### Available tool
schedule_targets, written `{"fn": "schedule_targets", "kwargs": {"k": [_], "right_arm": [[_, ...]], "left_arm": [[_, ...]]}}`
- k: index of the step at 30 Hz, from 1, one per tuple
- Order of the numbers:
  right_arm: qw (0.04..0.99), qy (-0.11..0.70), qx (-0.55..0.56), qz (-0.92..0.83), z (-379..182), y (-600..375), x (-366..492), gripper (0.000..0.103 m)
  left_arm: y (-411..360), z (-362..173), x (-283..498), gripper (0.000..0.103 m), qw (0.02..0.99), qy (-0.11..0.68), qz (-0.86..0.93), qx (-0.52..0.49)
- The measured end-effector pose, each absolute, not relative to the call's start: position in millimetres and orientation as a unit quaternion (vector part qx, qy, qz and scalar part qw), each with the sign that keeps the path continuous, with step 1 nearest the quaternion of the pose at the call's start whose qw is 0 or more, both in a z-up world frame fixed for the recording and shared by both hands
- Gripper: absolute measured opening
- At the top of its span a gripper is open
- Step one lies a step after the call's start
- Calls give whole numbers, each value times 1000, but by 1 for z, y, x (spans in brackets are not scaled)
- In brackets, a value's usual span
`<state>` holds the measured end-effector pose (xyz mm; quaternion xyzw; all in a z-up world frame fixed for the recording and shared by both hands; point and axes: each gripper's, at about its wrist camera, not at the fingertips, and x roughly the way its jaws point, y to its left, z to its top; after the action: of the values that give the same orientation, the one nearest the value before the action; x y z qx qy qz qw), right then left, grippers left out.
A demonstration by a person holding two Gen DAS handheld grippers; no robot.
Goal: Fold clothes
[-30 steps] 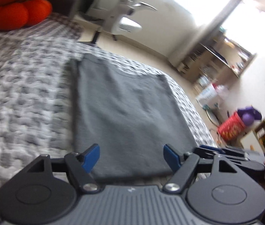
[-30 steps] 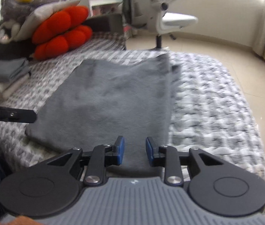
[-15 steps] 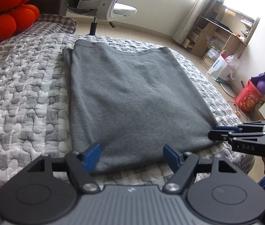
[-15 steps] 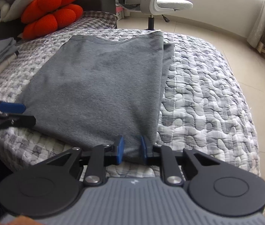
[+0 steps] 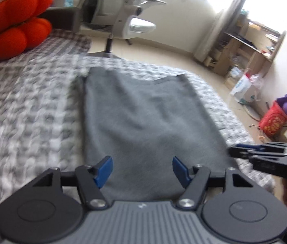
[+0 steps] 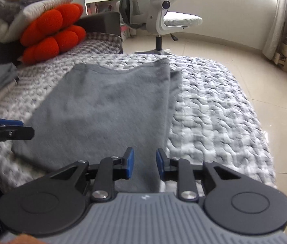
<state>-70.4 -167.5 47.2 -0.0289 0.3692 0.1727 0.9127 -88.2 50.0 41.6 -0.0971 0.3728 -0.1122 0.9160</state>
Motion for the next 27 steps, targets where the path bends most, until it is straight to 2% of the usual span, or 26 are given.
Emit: {"fn": "schedule_targets", "kwargs": {"k": [4,9,13,17,27], "right_arm": [[912,371,-18,172,50,-163,-53,27],[910,377,-11,171,54,-161,-37,29],[905,384,-16,182,64,-151,-14,29],[904,388,-28,175,71,-143,10,29],[894,396,-33,206,48,-125,21,31]], "left_arm": [[45,53,-63,68,911,389,-104,-85],[48,62,-40,74,913,394,-80,-70],[49,65,-11,74,900,416,-70,-112],[51,58,14,73,892,429,-34,-140],[67,37,28,73,898,426,-37,-100]]}}
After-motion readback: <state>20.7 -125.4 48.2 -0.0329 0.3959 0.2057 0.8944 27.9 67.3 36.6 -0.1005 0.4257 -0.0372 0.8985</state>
